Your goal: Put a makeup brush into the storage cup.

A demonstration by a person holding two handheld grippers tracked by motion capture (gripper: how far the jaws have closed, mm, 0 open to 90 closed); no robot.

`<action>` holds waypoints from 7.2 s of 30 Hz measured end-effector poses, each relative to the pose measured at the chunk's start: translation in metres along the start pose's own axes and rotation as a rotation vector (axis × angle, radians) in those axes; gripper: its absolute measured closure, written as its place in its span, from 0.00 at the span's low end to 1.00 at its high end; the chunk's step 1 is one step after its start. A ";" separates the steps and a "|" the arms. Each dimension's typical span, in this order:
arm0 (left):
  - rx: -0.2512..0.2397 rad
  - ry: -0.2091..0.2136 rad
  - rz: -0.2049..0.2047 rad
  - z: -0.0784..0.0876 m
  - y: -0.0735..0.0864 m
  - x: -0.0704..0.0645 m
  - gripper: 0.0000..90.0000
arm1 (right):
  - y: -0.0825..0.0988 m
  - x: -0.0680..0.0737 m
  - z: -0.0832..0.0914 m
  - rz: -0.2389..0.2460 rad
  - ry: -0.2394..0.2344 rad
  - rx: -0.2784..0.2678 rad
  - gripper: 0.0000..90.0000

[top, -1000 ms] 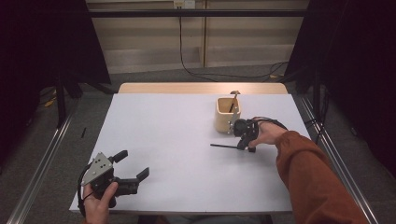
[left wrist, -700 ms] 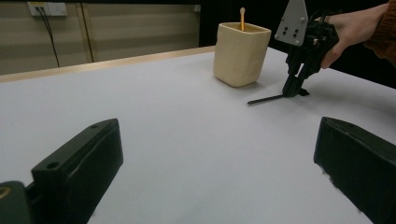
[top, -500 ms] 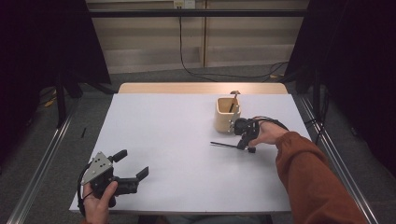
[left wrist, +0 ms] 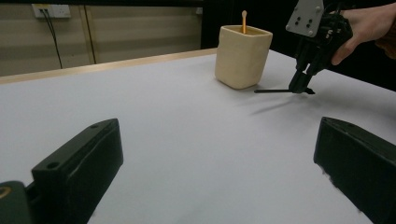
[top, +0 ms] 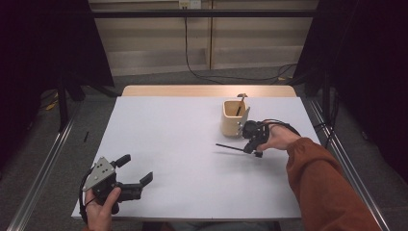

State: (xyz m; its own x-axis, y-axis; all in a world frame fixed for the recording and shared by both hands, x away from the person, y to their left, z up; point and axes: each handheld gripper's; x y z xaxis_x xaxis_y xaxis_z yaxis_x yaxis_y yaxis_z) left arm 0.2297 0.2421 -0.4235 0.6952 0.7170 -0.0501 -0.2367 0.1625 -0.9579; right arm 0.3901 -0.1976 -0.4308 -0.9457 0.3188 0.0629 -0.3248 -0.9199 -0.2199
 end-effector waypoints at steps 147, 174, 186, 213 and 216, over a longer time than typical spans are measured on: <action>-0.013 -0.018 -0.021 0.004 0.001 0.003 0.01 | -0.009 0.107 0.044 -0.032 -0.084 -0.592 0.96; -0.009 -0.013 -0.022 0.004 0.001 0.003 0.01 | -0.028 0.105 0.031 0.034 -0.034 -0.141 0.96; -0.013 -0.011 -0.026 0.005 0.000 0.003 0.01 | -0.026 0.108 0.023 0.069 -0.023 -0.005 0.96; -0.120 -0.001 -0.090 0.009 -0.044 -0.001 0.01 | -0.024 0.103 0.020 0.024 -0.050 -0.083 0.96; -0.126 0.030 -0.091 0.005 -0.050 -0.001 0.01 | -0.024 0.102 0.019 0.032 -0.053 -0.083 0.96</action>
State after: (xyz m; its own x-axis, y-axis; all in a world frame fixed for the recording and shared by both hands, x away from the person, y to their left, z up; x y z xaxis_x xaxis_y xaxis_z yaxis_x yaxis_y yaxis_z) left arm 0.2371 0.2362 -0.3745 0.7301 0.6827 0.0315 -0.0864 0.1379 -0.9867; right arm 0.3010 -0.1470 -0.4001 -0.9555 0.2755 0.1056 -0.2948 -0.9065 -0.3021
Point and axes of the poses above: each handheld gripper's, and its own axes: z roughly backward along the jaws, y roughly out of its underside, x roughly to its left, and after that the axes turned 3 degrees about -z, right-handed
